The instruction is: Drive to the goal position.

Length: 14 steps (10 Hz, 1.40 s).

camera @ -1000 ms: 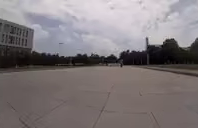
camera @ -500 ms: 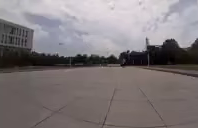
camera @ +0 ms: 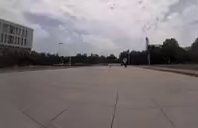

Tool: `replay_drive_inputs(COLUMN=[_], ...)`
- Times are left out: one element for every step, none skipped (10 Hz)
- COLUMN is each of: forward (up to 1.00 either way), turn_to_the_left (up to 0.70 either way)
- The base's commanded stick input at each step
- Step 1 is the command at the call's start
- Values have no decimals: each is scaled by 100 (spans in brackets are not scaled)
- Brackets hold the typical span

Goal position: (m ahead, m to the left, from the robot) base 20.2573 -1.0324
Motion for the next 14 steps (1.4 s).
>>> replay_drive_inputs(forward=[70, 70, 70, 70, 70, 70, 70, 70, 70, 70, 70, 70, 70, 70], turn_to_the_left=[0, 0, 0, 0, 0, 0, 0, 0, 0, 0, 0, 0, 0, 0])
